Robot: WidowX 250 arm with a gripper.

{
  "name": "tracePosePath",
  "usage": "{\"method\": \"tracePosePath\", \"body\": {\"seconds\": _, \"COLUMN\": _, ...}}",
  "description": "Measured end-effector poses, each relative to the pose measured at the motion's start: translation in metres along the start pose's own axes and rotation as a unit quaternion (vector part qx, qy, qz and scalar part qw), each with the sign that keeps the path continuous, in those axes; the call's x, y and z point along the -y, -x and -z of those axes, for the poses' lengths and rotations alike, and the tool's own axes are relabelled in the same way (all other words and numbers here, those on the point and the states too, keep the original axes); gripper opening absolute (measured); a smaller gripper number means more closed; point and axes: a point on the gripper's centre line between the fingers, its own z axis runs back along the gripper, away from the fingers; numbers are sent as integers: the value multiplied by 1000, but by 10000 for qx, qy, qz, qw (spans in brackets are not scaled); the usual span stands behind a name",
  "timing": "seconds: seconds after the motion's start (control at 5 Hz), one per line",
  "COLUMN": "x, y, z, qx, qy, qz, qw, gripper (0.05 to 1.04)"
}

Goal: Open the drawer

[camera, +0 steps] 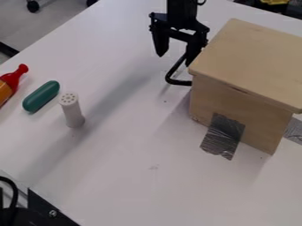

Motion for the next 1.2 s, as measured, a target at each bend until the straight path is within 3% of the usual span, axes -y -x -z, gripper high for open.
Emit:
{"method": "tracePosePath", "body": {"seconds": 0.4, "x": -14, "y": 6, "z": 19, "qx": -255, "qy": -66, "qz": -74, "qw": 9996, "gripper": 973}}
{"method": "tracePosePath", "body": {"seconds": 0.8, "x": -22, "y": 4, "z": 15, "qx": -218, "qy": 70, "qz": -184, "qw": 9996, "gripper": 429}}
{"method": "tracePosePath", "body": {"seconds": 1.0, "x": -40, "y": -2, "z": 9, "qx": -172, "qy": 123, "qz": -322, "qw": 9993, "gripper": 203}}
{"method": "tracePosePath", "body": {"seconds": 1.2, "x": -56, "y": -7, "z": 8, "qx": -185, "qy": 116, "qz": -411, "qw": 9989, "gripper": 112}}
